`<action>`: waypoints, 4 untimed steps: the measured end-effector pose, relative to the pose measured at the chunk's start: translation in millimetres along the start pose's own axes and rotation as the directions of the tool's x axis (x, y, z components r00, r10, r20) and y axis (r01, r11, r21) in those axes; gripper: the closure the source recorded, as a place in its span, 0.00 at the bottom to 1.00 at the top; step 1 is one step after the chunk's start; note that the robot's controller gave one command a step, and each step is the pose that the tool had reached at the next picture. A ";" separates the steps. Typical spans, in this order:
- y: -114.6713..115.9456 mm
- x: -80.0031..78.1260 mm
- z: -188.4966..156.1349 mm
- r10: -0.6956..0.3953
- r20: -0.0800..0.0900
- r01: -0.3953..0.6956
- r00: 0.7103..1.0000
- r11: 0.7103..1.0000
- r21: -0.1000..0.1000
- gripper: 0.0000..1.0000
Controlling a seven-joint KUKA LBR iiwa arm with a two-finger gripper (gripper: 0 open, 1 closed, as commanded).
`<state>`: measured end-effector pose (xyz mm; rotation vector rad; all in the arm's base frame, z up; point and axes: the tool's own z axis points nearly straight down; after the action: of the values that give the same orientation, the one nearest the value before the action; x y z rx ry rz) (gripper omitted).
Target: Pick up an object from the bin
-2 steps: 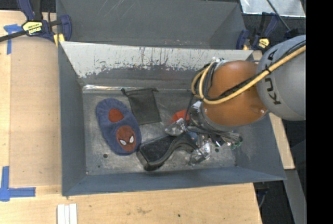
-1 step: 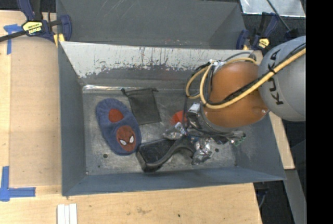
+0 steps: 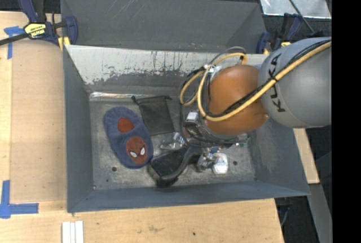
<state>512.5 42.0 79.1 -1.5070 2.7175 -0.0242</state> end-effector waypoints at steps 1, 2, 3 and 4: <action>-5.3 -11.4 0.9 -0.171 0.005 0.171 0.985 0.985 -0.004 0.00; -6.6 -13.9 -0.4 -0.170 0.010 0.170 0.985 0.985 0.001 1.00; -10.5 -17.0 -22.5 -0.165 -0.007 0.165 0.986 0.986 -0.021 1.00; -11.1 -17.1 -39.9 -0.161 -0.016 0.161 0.987 0.986 -0.033 1.00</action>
Offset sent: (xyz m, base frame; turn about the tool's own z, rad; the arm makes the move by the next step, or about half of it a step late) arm 0.0004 0.0062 -0.0091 -0.1845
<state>529.5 50.5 119.7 -1.7402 2.6142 0.0009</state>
